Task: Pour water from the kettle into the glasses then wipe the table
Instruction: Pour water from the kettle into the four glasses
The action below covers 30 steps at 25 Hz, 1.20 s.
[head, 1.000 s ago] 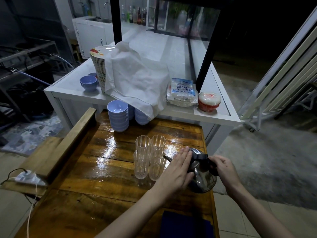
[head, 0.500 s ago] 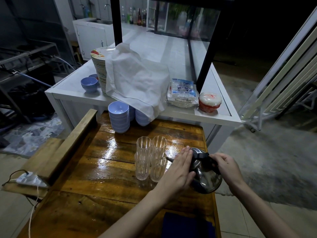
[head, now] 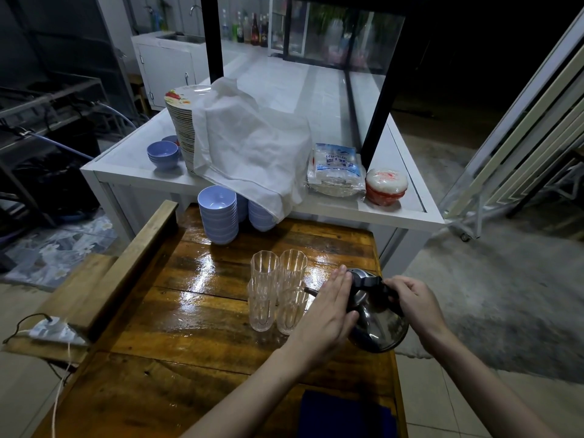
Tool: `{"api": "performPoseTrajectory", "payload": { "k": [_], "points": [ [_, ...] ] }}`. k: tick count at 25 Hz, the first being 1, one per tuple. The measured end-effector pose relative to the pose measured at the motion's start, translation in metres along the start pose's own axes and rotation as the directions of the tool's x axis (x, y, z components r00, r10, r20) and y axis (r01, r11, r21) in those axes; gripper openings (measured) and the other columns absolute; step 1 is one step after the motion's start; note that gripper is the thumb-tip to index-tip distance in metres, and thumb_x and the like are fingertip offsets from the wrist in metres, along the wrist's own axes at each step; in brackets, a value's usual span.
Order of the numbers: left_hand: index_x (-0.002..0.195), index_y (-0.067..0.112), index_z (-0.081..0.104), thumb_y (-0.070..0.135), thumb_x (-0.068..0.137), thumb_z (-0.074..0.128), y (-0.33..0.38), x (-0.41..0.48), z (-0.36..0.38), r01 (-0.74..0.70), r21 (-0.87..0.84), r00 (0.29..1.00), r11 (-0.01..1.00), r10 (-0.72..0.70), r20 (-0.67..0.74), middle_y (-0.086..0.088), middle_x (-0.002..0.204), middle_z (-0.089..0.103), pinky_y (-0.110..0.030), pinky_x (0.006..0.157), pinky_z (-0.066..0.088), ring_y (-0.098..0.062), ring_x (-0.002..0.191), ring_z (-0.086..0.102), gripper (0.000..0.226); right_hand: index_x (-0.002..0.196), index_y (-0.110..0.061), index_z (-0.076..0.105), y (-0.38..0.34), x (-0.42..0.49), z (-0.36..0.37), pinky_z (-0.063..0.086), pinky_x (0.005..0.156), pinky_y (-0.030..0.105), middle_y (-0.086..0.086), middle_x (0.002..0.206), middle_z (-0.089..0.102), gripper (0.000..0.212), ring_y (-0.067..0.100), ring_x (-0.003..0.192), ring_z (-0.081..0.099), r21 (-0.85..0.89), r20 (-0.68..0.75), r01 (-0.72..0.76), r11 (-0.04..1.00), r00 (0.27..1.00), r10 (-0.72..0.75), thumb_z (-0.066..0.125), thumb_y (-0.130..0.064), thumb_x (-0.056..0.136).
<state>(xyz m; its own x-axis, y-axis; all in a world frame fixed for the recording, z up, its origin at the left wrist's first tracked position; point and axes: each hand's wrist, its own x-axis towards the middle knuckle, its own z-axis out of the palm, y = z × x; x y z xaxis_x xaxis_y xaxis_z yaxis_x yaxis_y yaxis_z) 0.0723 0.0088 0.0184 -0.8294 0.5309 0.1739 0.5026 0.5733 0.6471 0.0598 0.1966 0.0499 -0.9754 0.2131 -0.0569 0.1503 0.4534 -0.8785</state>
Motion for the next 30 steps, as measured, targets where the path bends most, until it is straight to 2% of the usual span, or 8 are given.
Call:
{"api": "performPoseTrajectory", "payload": {
  "k": [4, 9, 14, 19, 23, 30],
  "points": [
    [0.151, 0.014, -0.007, 0.032, 0.103, 0.029, 0.003, 0.001, -0.001, 0.010, -0.002, 1.000, 1.000, -0.010, -0.002, 0.002, 0.159, -0.015, -0.020, 0.116, -0.011, -0.004, 0.145, -0.018, 0.063, 0.065, -0.006, 0.067, 0.000, 0.005, -0.001, 0.046, 0.065, 0.039, 0.016, 0.071, 0.067, 0.038, 0.030, 0.072, 0.062, -0.030, -0.023, 0.008, 1.000, 1.000, -0.009, 0.054, -0.025, 0.095],
    [0.152, 0.014, -0.006, 0.032, 0.103, 0.029, 0.006, 0.003, -0.002, 0.019, -0.028, 1.000, 0.999, -0.019, 0.008, 0.002, 0.159, -0.015, -0.022, 0.118, -0.009, -0.005, 0.145, -0.019, 0.063, 0.067, 0.000, 0.066, -0.007, 0.005, -0.005, 0.043, 0.062, 0.035, 0.020, 0.071, 0.064, 0.038, 0.021, 0.066, 0.056, -0.049, -0.018, 0.032, 0.998, 0.999, -0.033, 0.053, -0.021, 0.096],
    [0.152, 0.014, -0.006, 0.033, 0.103, 0.029, 0.007, 0.004, -0.003, 0.022, -0.042, 1.000, 0.999, -0.022, -0.001, 0.002, 0.160, -0.014, -0.018, 0.115, -0.012, -0.005, 0.145, -0.019, 0.063, 0.064, -0.003, 0.067, -0.015, 0.005, -0.007, 0.043, 0.061, 0.034, 0.007, 0.061, 0.062, 0.038, 0.018, 0.061, 0.055, -0.068, -0.017, 0.051, 0.996, 0.998, -0.052, 0.054, -0.020, 0.096],
    [0.152, 0.015, -0.005, 0.032, 0.103, 0.028, 0.006, 0.003, -0.003, 0.018, -0.048, 1.000, 0.999, -0.019, -0.010, 0.002, 0.160, -0.013, -0.021, 0.117, -0.009, -0.004, 0.145, -0.018, 0.061, 0.067, -0.001, 0.070, -0.015, 0.006, -0.008, 0.042, 0.059, 0.035, 0.020, 0.067, 0.067, 0.037, 0.035, 0.065, 0.059, -0.126, -0.047, 0.087, 0.988, 0.995, -0.093, 0.054, -0.021, 0.094],
    [0.151, 0.018, -0.007, 0.033, 0.103, 0.027, 0.006, 0.003, -0.002, 0.017, -0.053, 1.000, 0.998, -0.018, -0.013, 0.004, 0.159, -0.015, -0.024, 0.119, -0.007, -0.002, 0.144, -0.019, 0.061, 0.067, 0.000, 0.070, -0.016, 0.006, -0.008, 0.040, 0.058, 0.034, 0.021, 0.069, 0.067, 0.037, 0.028, 0.062, 0.057, -0.139, -0.059, 0.091, 0.986, 0.993, -0.100, 0.055, -0.020, 0.094],
    [0.151, 0.018, -0.008, 0.034, 0.104, 0.026, 0.008, 0.005, -0.001, 0.025, -0.046, 1.000, 0.999, -0.026, -0.011, 0.005, 0.158, -0.017, -0.023, 0.118, -0.008, -0.001, 0.144, -0.020, 0.061, 0.066, -0.002, 0.070, -0.016, 0.007, -0.009, 0.043, 0.058, 0.033, 0.018, 0.067, 0.067, 0.037, 0.032, 0.067, 0.062, -0.149, -0.067, 0.103, 0.983, 0.991, -0.114, 0.055, -0.020, 0.094]
  ]
}}
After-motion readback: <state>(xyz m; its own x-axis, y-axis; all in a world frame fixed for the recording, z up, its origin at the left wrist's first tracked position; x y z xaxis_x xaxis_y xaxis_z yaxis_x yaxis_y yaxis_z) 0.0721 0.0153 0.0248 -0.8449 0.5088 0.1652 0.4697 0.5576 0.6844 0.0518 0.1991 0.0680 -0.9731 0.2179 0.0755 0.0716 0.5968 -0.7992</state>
